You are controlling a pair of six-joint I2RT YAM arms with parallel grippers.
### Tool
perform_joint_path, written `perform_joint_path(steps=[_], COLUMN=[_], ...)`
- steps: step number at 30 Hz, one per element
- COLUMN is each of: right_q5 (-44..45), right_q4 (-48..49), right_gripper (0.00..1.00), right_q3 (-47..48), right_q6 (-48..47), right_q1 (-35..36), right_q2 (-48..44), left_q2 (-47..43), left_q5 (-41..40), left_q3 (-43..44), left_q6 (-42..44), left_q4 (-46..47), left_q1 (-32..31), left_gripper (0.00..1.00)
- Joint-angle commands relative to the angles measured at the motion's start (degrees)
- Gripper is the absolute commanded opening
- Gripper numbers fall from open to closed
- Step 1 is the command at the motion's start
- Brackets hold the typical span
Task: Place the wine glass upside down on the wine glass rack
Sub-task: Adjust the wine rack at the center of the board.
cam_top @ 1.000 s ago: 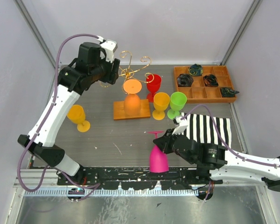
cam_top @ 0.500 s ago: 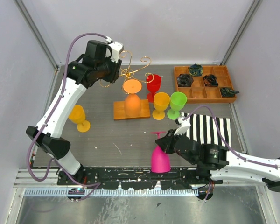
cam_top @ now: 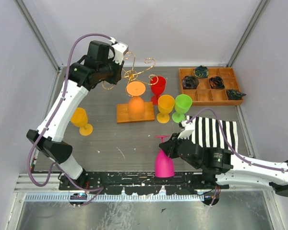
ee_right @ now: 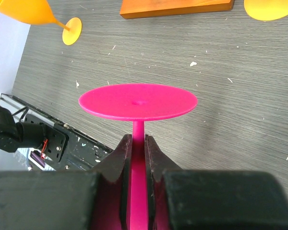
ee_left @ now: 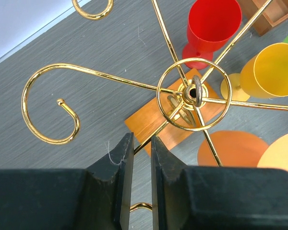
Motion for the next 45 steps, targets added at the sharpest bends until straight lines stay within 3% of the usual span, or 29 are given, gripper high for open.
perform_joint_path(steps=[1,4,8,26,37,45], right_q5=[1.92,1.83,1.67,2.07,2.25,1.84], right_q4=[0.94,0.90,1.05,-0.17,-0.17,0.56], right_gripper=[0.01,0.01,0.00,0.01,0.01,0.01], right_q3=[1.13,1.24,1.21,-0.31,-0.55,-0.77], right_q6=[0.98,0.85,0.84,2.28,2.51,2.68], right_q1=[-0.03,-0.02,0.04,-0.01,-0.03,-0.01], right_q2=[-0.28,-0.19,-0.06,-3.49,-2.96,-2.39], left_q2=[-0.20,-0.65,-0.24,3.98,3.33,3.39], left_q5=[0.73,0.82,0.98,2.12,0.62,-5.64], left_q3=[-1.39,-2.17,-2.15,4.00,5.32,7.13], left_q6=[-1.07,-0.74,-0.22,-3.33,-12.04,-19.52], left_q4=[-2.36,-2.31,-2.37,-8.82,-11.51,-11.54], left_q1=[0.12,0.19,0.14,0.09,-1.89,-6.44], left_gripper=[0.24,0.44,0.47,0.20,0.14,0.12])
